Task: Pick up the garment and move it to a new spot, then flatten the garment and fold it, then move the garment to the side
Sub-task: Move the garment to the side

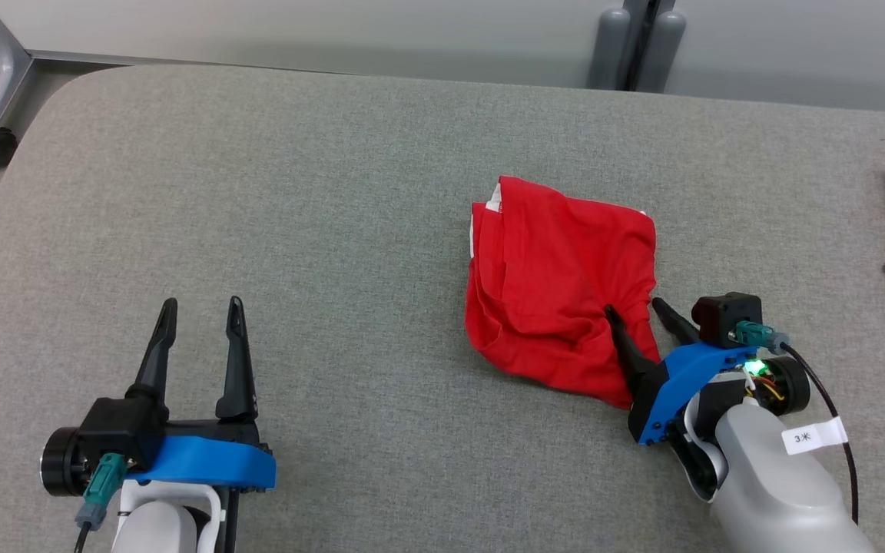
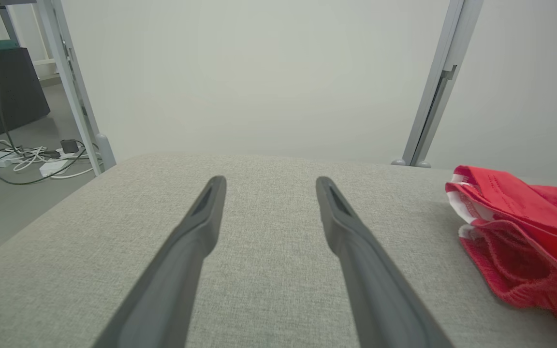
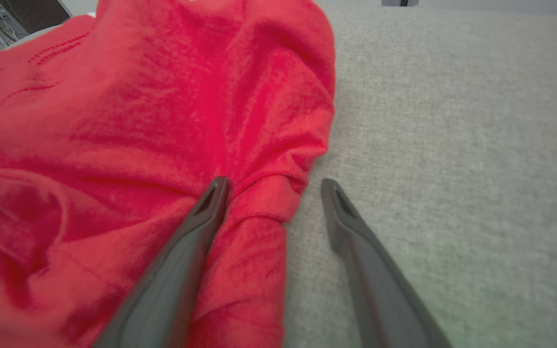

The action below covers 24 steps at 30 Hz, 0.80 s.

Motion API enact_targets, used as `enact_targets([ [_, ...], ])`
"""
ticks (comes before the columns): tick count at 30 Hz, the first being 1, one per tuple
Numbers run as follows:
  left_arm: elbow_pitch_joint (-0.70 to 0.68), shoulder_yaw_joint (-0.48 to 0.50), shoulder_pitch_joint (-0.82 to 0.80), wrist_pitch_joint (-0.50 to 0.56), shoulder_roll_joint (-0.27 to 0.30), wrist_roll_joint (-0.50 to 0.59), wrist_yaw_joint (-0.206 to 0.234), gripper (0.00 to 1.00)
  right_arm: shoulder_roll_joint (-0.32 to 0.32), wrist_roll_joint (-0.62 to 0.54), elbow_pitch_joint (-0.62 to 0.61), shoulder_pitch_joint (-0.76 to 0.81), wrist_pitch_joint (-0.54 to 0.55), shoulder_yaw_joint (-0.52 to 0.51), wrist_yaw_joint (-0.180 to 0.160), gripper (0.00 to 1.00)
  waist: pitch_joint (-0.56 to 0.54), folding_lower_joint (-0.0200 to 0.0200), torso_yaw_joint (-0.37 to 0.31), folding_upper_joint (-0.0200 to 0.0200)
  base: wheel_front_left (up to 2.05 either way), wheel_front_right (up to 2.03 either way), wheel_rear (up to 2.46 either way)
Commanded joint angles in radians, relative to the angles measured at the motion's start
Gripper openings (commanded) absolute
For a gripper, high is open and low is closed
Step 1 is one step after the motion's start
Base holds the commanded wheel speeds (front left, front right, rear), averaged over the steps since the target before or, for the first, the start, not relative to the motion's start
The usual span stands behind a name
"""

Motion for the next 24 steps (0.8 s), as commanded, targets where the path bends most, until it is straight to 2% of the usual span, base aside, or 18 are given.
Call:
enact_targets([
  [1,0.003,-0.005,-0.018,-0.004,-0.001,0.003,-0.005,1.0,0.003,0.019,0.024,-0.018,-0.004,0.01,0.001,1.0,0.0,-0.0001,0.0,0.0,0.0,0.0,0.0],
  [5,0.011,-0.012,-0.025,-0.004,-0.003,0.004,-0.005,1.0,0.02,0.078,0.074,-0.027,-0.004,0.042,0.001,1.0,-0.002,-0.0001,0.001,0.0,0.0,0.0,0.0],
  [6,0.012,-0.012,-0.026,-0.004,-0.003,0.004,-0.005,1.0,0.023,0.089,0.085,-0.03,0.0,0.052,0.001,0.63,-0.002,-0.0001,0.001,0.0,0.0,0.0,0.0],
  [7,0.013,-0.012,-0.026,-0.004,-0.003,0.003,-0.006,1.0,0.024,0.1,0.095,-0.033,0.006,0.063,0.001,0.36,-0.002,-0.0001,0.0,0.0,0.0,0.0,0.0],
  [8,0.014,-0.013,-0.027,-0.004,-0.004,0.003,-0.006,1.0,0.025,0.116,0.105,-0.035,0.007,0.071,0.001,0.13,-0.002,-0.0001,-0.001,0.0,0.0,0.0,0.0],
  [9,0.015,-0.014,-0.029,-0.004,-0.004,0.002,-0.006,1.0,0.026,0.139,0.108,-0.037,0.006,0.076,0.001,0.0,-0.002,-0.0001,-0.001,0.0,0.0,0.0,0.0],
  [14,0.006,-0.008,-0.03,-0.004,-0.006,-0.007,-0.002,1.0,0.018,0.189,0.093,-0.068,-0.042,0.117,0.001,0.0,0.008,-0.0001,-0.027,0.0,0.0,0.0,0.0],
  [24,-0.018,0.003,-0.054,-0.004,-0.005,0.003,-0.003,1.0,-0.113,0.188,-0.018,-0.09,-0.109,0.196,0.0,0.0,0.048,-0.0001,-0.142,0.0,0.0,0.0,0.0],
])
